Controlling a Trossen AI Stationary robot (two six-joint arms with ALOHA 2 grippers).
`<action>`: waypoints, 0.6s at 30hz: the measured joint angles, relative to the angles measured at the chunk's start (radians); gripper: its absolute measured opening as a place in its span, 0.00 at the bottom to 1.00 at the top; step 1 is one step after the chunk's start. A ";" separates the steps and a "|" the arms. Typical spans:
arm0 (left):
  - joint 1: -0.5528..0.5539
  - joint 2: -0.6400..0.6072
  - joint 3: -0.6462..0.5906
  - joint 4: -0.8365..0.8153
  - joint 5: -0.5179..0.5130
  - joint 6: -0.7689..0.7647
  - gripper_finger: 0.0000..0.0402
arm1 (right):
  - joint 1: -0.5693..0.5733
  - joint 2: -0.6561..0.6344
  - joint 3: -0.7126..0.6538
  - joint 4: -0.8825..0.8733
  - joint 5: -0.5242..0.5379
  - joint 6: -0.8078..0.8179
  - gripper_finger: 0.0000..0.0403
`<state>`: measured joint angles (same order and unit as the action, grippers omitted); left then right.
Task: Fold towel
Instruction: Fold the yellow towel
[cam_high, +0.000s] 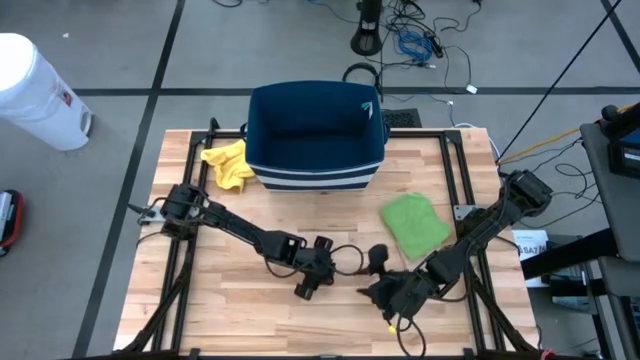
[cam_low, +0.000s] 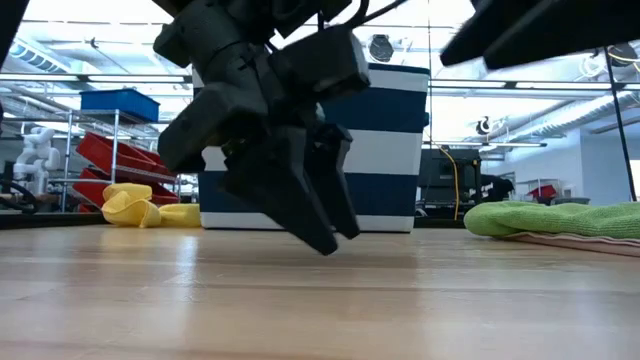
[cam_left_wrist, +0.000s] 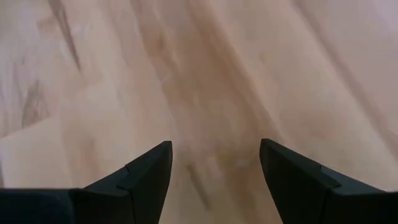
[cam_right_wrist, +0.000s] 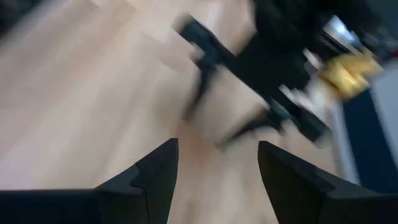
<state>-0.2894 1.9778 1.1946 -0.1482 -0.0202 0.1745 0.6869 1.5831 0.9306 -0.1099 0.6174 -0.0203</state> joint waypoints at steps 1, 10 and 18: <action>0.003 0.000 0.000 -0.014 -0.002 0.000 0.62 | -0.005 0.003 0.000 0.031 -0.044 -0.030 0.51; 0.016 -0.003 0.003 -0.116 -0.004 -0.006 0.62 | -0.079 0.055 0.000 0.271 -0.451 -0.241 0.51; 0.054 -0.035 0.000 -0.198 0.000 0.022 0.48 | -0.194 0.068 0.000 0.349 -0.671 -0.321 0.51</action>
<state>-0.2352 1.9430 1.1944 -0.3458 -0.0198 0.1964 0.4932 1.6516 0.9302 0.2387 -0.0536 -0.3416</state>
